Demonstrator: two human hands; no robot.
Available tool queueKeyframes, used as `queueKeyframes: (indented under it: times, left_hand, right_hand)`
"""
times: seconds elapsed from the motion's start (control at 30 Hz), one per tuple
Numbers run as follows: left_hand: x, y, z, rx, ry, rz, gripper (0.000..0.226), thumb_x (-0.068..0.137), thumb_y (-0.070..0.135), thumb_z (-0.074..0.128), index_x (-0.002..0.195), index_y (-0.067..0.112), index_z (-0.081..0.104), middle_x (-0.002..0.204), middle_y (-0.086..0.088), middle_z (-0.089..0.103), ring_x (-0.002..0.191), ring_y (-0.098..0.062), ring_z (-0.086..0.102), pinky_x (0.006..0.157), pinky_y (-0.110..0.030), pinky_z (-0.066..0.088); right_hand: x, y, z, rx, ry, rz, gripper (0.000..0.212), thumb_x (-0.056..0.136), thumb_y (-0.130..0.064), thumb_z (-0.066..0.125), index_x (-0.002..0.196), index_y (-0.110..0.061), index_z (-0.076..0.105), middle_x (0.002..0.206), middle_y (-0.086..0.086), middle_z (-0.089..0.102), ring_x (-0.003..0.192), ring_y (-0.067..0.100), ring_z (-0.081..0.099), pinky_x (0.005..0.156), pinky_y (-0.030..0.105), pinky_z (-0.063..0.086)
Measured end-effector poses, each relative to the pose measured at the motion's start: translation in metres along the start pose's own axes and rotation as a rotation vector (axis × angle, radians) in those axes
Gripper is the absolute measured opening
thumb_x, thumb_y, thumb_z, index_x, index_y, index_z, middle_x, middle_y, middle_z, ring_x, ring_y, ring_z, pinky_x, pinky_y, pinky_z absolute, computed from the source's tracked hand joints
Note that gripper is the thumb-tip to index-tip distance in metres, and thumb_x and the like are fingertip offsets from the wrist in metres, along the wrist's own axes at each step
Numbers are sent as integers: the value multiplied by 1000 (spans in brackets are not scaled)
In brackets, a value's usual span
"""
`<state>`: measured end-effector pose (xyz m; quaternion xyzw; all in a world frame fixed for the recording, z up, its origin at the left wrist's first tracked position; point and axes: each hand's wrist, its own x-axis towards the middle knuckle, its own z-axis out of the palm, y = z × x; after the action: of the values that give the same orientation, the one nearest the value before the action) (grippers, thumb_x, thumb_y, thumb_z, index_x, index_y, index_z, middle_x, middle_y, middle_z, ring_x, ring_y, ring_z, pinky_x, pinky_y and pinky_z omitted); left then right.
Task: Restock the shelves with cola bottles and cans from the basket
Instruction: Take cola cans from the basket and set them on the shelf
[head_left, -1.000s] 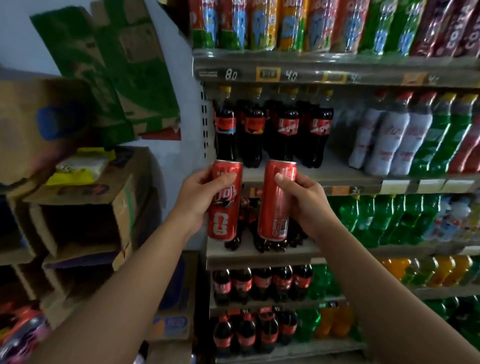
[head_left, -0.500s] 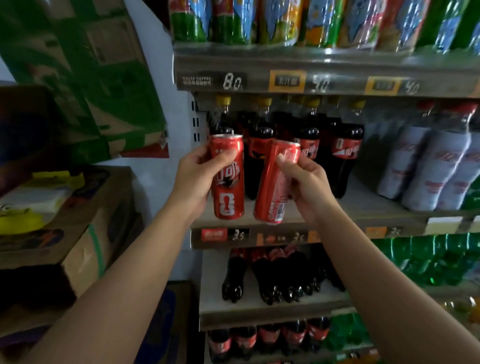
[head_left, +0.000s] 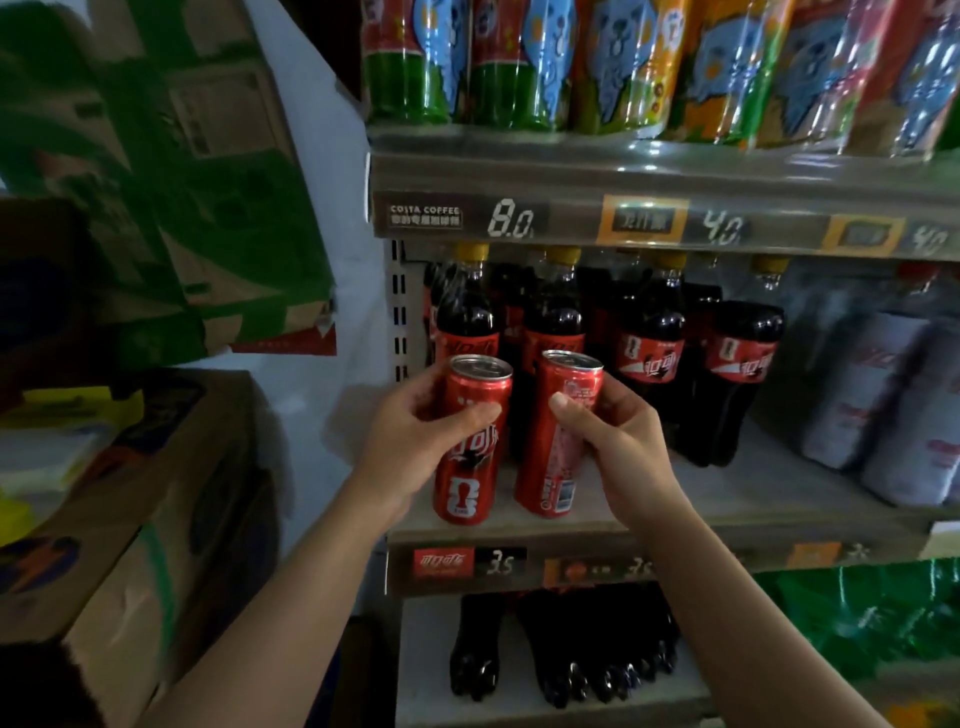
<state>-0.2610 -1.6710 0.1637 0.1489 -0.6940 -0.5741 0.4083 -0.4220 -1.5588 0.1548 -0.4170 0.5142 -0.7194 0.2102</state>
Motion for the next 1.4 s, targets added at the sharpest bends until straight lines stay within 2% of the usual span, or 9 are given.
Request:
queueKeyframes:
  times: [0.23,0.43,0.57,0.7,0.8,0.9,1.1,1.3,1.4]
  left_hand:
    - [-8,-8,2,-23,89,-17,47,67,27,76,110,39,61,104,18,72,96,3,66,78,-21,49]
    - [-18,-17,6,-38,113,-8,62,64,33,84,120,37,57,113,14,70,105,-4,66,80,-23,52]
    - [-25,-24,9,-5,163,-18,77,57,47,81,128,33,55,117,12,68,109,-7,64,89,-31,52]
    - [-32,-26,12,24,174,-38,67,63,37,82,124,31,57,112,12,70,103,-5,66,88,-33,53]
    - [-33,-26,12,25,186,-46,69,61,41,85,123,34,58,111,11,70,101,-7,67,84,-33,54]
    - [-34,-26,13,19,194,-46,71,57,45,84,122,34,58,111,11,71,101,-8,68,83,-33,53]
    - [-33,-27,12,15,195,-60,78,53,49,83,125,33,58,114,8,70,105,-14,67,88,-40,54]
    - [-34,-27,12,25,193,-48,71,58,44,85,123,34,59,111,12,70,103,-10,68,85,-36,54]
    - [-33,-27,12,30,188,-52,67,61,43,85,122,36,58,110,14,70,103,-9,67,85,-35,54]
  right_hand:
    - [-2,1,-2,-82,-7,-57,33,77,-12,76,108,-20,67,92,-3,75,88,9,70,73,21,54]
    - [-14,15,4,-209,70,-54,67,68,-28,84,128,-27,53,107,-8,70,100,5,66,88,31,53]
    - [-19,18,-2,-277,46,-30,66,68,-31,84,126,-33,51,108,-11,68,100,1,65,89,31,54]
    - [-24,15,-15,-426,-72,43,66,72,-28,83,127,-33,47,108,-15,65,99,-1,62,91,30,54]
    - [-26,12,-10,-575,-9,-23,65,68,-35,84,122,-31,49,101,-19,61,91,-5,58,76,14,47]
    - [-29,18,-4,-708,120,-83,72,61,-50,83,121,-29,50,109,-13,52,100,5,52,83,23,44]
    - [-27,20,-16,-565,-107,46,66,70,-41,80,125,-31,46,113,-14,62,103,7,61,90,32,54]
    - [-28,28,-9,-644,10,-12,78,51,-64,81,112,-42,38,111,-17,56,102,5,56,87,32,53]
    - [-28,22,-17,-532,-126,43,72,65,-52,80,124,-37,40,114,-17,58,105,2,57,86,25,51]
